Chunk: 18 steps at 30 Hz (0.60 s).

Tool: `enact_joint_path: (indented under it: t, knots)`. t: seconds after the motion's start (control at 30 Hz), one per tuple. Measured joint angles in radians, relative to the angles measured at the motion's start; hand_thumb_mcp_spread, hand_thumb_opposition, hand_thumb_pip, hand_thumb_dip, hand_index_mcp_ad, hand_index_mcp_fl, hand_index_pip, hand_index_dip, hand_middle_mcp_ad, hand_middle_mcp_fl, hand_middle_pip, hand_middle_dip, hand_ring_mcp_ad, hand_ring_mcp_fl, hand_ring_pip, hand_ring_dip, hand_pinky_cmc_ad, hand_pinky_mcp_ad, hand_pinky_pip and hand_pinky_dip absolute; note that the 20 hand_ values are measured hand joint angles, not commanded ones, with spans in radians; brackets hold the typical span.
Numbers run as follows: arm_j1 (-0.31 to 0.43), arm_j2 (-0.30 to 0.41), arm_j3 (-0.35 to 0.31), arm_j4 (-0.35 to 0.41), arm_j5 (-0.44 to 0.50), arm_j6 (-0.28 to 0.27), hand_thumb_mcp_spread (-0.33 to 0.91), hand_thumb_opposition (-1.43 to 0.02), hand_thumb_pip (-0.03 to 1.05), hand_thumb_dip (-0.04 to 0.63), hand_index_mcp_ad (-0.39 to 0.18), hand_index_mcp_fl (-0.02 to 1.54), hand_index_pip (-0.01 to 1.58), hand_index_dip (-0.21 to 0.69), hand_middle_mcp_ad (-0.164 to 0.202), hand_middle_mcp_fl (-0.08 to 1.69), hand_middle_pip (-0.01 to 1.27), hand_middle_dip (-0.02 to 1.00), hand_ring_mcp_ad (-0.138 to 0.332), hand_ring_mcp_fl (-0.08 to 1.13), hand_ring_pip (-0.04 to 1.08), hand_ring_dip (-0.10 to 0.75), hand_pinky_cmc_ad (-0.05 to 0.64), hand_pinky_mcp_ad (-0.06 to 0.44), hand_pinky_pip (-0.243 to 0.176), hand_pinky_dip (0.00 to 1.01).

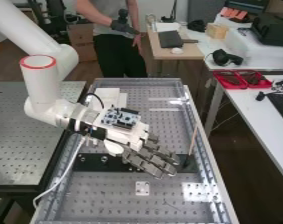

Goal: Grab the pcb board and place it in the clear container

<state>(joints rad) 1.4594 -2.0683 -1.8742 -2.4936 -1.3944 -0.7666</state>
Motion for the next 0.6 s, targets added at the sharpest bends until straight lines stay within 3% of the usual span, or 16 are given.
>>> enact_joint_path:
  t: [0.6]
  knots:
    - [-0.011,-0.024,0.012,0.023,-0.011,-0.037,0.45,-0.95,0.72,0.347,-0.106,0.29,1.44,0.138,0.075,0.06,0.14,0.15,0.202,0.01,0.09,0.021,0.264,0.148,-0.059,0.20]
